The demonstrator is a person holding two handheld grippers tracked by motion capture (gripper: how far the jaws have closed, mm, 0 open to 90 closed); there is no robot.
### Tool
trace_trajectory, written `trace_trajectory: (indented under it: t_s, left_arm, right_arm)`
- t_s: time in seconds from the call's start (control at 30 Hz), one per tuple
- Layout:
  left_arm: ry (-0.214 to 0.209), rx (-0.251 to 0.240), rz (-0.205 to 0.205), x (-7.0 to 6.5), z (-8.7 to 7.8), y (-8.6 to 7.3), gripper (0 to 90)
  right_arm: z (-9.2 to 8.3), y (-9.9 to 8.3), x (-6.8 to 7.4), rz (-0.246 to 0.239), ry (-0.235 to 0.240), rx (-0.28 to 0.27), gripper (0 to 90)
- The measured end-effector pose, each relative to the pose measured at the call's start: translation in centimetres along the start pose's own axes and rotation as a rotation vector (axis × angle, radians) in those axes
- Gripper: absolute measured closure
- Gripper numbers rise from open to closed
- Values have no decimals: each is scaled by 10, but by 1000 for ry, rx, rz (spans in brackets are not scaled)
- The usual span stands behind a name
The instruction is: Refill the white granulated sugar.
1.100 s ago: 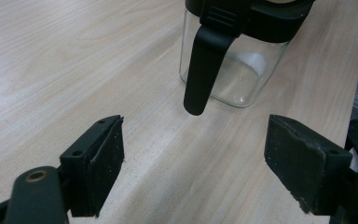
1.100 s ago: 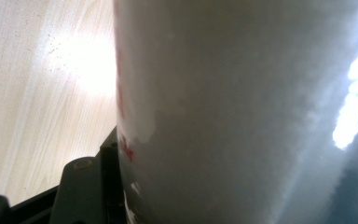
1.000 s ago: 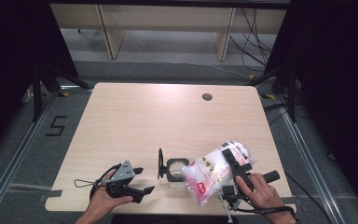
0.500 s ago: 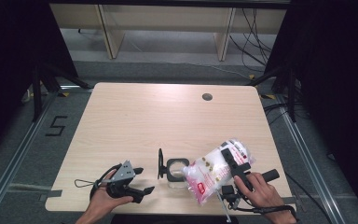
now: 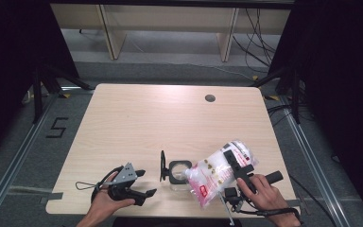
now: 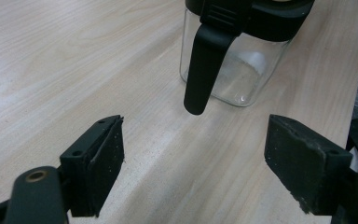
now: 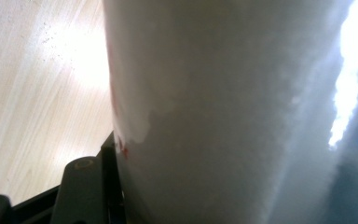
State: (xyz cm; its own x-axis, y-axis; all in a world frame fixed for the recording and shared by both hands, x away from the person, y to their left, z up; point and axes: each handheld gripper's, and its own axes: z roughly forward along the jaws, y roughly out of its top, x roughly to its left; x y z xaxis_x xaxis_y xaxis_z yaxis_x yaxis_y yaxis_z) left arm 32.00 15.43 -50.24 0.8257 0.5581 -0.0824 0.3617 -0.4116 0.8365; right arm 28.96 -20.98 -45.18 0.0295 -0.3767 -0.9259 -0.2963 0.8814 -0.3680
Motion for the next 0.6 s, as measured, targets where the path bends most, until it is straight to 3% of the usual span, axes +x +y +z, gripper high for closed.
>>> trace_trajectory:
  t_s: [0.1,0.17,0.3,0.33,0.4,0.43,0.57,0.6]
  left_arm:
    - [-2,-2,-2,0,0,0,194]
    - [-3,-2,0,0,0,0,194]
    - [-1,-2,0,0,0,0,194]
    - [0,-8,-18,-1,0,-1,193]
    - [-3,-3,0,1,0,0,194]
    - [-3,-2,-2,1,0,0,193]
    - [-1,-7,-12,0,0,0,193]
    - [-3,-2,4,1,0,0,194]
  right_arm:
    - [0,-1,1,6,-1,5,388]
    - [1,0,0,-16,-11,-3,388]
    - [0,0,1,19,-6,1,388]
    - [1,0,4,65,7,-6,388]
    - [0,-1,4,86,12,-7,388]
    - [0,-1,3,56,10,4,389]
    - [1,-2,3,44,5,1,389]
    - [1,-2,4,45,7,4,389]
